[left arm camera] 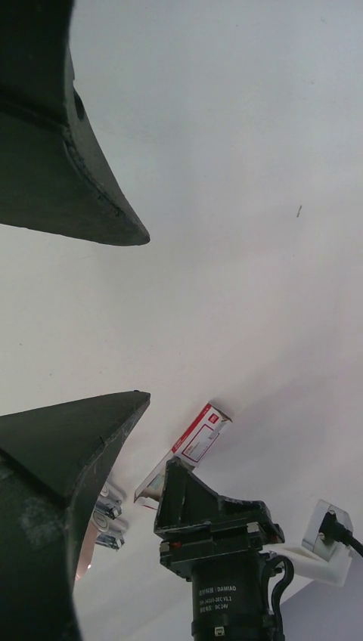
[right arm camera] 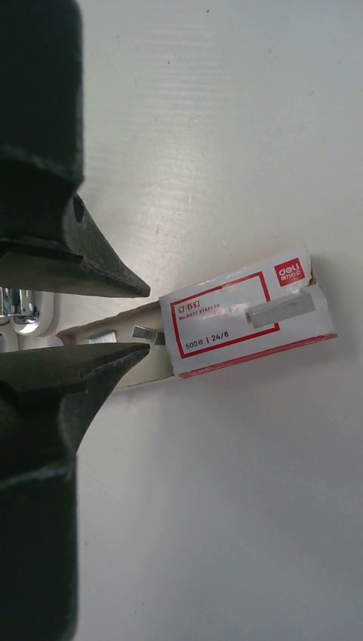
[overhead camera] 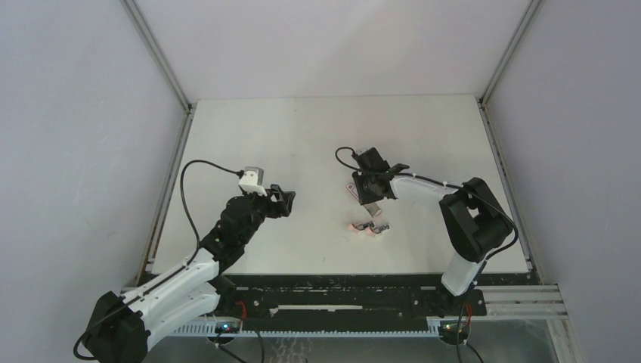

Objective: Load the staples into the stapler

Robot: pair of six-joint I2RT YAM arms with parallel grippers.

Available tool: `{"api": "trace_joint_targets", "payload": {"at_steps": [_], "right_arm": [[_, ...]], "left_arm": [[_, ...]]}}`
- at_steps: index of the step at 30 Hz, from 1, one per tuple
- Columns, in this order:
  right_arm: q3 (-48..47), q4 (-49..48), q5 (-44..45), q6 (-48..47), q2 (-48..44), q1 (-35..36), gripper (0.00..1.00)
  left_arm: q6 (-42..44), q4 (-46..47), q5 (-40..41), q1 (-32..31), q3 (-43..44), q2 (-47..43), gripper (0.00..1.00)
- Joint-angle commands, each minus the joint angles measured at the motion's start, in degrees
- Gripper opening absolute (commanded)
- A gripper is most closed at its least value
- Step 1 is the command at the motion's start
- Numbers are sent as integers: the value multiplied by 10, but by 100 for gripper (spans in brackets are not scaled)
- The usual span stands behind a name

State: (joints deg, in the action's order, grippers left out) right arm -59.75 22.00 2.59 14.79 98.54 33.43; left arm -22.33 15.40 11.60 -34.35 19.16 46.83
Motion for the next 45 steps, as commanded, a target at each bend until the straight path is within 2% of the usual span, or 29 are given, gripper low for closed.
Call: {"api": "trace_joint_targets", "payload": {"at_steps": [1,5,9,15,25,30,39,45], "right_arm": [[-32,-6,23,-7,9,8,29],[-41,-4,34,-9,21,10,30],[-52,8,50,-6,34,11,24],[-54,19,59,0,36,12,22],[-54,17,56,3,35,13,7],[-54,17,43,5,9,13,4],[-54,19,-35,21,-59,12,3],[-54,-45,-141,62,-39,28,4]], "left_arm": [[3,26,-3,1,-11,-1,75],[4,26,-1,1,-11,-1,75],[5,25,-1,1,-11,-1,75],[6,24,-1,1,-10,-1,75],[6,23,0,0,-10,-1,75],[6,23,0,0,-10,-4,75],[5,19,2,1,-13,-16,75],[2,18,1,1,-16,-26,75]]}}
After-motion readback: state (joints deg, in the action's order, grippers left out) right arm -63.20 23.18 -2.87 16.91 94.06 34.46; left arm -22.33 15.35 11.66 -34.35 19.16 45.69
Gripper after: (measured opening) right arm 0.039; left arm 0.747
